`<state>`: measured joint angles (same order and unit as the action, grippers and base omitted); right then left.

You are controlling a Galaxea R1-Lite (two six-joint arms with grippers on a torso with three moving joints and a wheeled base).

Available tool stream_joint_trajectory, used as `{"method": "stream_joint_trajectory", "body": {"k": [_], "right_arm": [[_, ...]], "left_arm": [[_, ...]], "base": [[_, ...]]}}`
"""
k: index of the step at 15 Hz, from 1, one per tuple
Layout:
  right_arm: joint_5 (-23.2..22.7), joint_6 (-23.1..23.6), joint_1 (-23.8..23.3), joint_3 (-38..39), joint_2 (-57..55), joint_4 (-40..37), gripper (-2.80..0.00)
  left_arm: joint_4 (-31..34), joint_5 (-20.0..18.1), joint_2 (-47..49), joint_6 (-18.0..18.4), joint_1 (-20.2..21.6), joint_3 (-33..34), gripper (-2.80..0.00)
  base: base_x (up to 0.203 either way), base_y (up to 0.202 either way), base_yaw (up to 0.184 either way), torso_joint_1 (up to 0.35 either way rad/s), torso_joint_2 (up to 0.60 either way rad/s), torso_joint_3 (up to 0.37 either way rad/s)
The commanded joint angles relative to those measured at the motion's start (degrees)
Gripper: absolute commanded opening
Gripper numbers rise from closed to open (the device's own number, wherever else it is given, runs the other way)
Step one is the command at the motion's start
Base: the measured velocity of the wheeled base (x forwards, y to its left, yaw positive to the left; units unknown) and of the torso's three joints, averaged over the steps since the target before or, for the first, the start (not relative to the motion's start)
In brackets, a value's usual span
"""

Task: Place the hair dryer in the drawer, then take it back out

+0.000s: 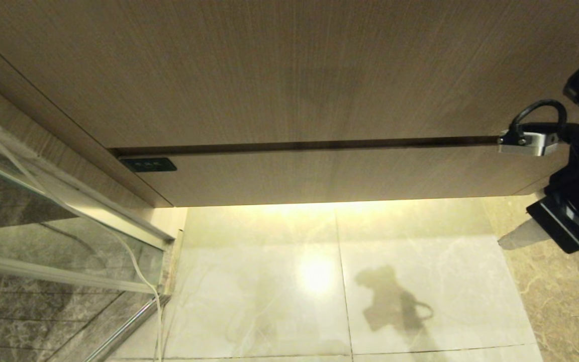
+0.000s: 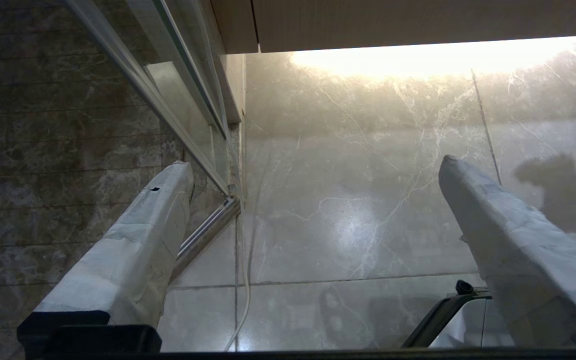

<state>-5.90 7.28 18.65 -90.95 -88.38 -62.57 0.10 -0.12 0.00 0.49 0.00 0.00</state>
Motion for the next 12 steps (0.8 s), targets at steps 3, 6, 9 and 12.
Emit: {"method": "stream_joint_trajectory", "body": {"k": [3,6,9,12], "right_arm": [[-0.6,0.0,3.2,-0.3,-5.1,12.0,-2.80],[-4.5,-2.4,7.2,2.1,-6.7,26.7,-2.80],[-5.0,-5.7,7.7,2.4,-8.2,27.9,-2.80],[-5.0,-7.6,8.5,2.7,-10.3,33.0,-2.80]], "left_arm": [[0.0,0.0,0.0,0.0,0.0,0.0,0.00],[0.0,0.0,0.0,0.0,0.0,0.0,0.00],[0.0,0.0,0.0,0.0,0.0,0.0,0.00],[0.0,0.0,0.0,0.0,0.0,0.0,0.00]], "base": [[0.000,0.000,0.000,0.000,0.00,0.000],[0.000,0.000,0.000,0.000,0.00,0.000],[0.000,0.000,0.000,0.000,0.00,0.000],[0.000,0.000,0.000,0.000,0.00,0.000]]}}
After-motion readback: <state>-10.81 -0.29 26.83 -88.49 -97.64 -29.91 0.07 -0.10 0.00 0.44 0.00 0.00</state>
